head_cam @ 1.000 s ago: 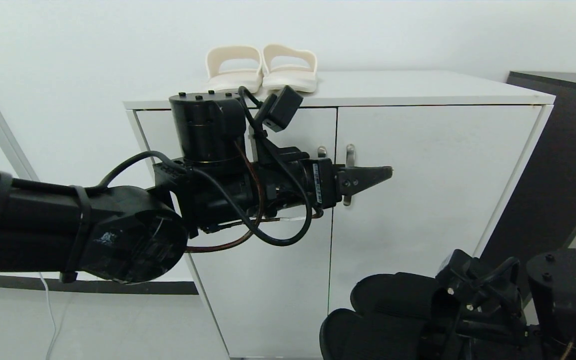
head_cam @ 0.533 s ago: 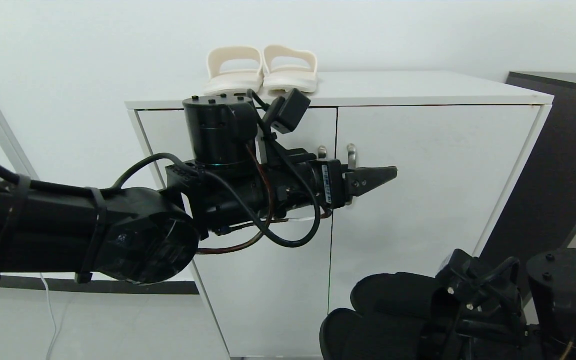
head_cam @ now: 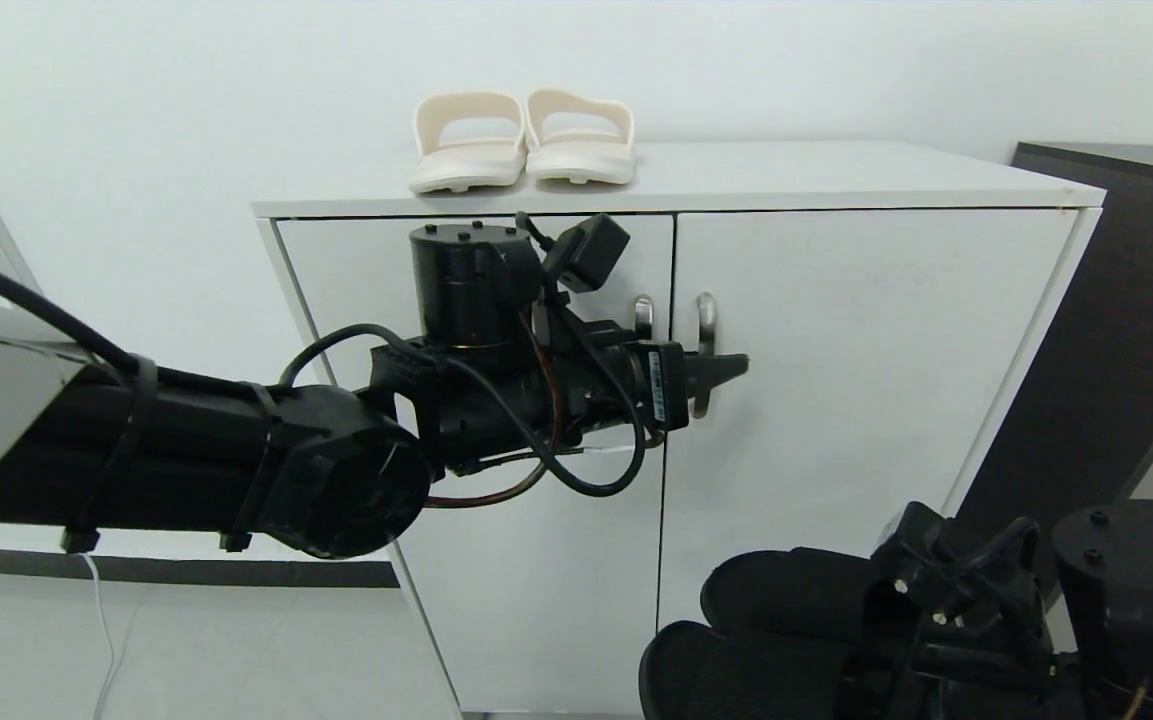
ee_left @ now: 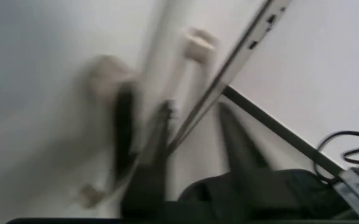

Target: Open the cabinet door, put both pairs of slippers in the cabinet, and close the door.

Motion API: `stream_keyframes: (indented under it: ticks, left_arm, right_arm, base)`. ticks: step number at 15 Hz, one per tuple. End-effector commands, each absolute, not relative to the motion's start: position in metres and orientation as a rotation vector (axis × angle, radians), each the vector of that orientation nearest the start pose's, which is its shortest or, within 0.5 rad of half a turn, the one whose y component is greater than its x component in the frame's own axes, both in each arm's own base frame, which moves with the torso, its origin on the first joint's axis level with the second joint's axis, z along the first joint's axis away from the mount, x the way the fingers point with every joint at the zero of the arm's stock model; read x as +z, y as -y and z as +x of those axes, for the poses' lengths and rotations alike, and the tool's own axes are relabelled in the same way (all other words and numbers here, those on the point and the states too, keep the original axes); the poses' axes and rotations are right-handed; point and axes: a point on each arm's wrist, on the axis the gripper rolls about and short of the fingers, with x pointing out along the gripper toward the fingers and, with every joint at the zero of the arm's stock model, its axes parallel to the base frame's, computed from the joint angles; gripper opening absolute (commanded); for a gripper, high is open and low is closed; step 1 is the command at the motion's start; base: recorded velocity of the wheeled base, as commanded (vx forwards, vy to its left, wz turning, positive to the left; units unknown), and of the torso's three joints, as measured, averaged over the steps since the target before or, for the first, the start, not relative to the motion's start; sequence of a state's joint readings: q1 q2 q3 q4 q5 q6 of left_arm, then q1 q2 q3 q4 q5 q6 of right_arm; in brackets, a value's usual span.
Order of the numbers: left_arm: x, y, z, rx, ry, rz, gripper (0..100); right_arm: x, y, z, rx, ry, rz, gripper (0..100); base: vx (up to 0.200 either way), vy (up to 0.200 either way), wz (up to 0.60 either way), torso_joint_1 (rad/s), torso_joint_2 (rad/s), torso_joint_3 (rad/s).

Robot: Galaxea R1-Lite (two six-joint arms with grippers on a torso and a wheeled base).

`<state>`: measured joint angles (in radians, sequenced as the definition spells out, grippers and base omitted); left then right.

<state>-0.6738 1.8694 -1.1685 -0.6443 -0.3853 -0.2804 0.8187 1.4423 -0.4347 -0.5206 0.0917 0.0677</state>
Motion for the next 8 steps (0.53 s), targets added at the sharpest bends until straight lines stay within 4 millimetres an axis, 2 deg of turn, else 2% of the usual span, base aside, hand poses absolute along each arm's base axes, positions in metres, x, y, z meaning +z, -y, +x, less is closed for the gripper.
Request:
stream_keyframes:
  ticks: [1, 4, 5, 6, 8]
  left_arm:
    - [0.228, 0.236, 0.281, -1.05, -0.202, -0.246, 0]
    - [0.228, 0.23, 0.264, -1.066, -0.217, -0.241, 0]
    - [0.228, 0.228, 0.25, -1.09, -0.214, -0.242, 0]
    - [0.227, 0.228, 0.246, -1.096, -0.21, -0.242, 0]
    - [0.227, 0.225, 0.227, -1.132, -0.189, -0.247, 0]
  right_arm:
    - [0.142, -0.154, 0.141, 0.875, -0.501, -0.118, 0]
    - [0.137, -0.152, 0.133, 0.931, -0.517, -0.126, 0]
    - [0.135, -0.149, 0.128, 0.984, -0.509, -0.141, 0]
    - [0.134, -0.147, 0.126, 1.005, -0.508, -0.15, 0]
    - [0.132, -0.144, 0.123, 1.039, -0.496, -0.175, 0]
  base:
    - [0.0, 0.0, 0.0, 0.0, 0.0, 0.0]
    - [0.0, 0.0, 0.0, 0.0, 0.0, 0.0]
    - [0.0, 0.0, 0.0, 0.0, 0.0, 0.0]
    - [0.0, 0.0, 0.0, 0.0, 0.0, 0.0]
    - [0.0, 0.0, 0.0, 0.0, 0.0, 0.0]
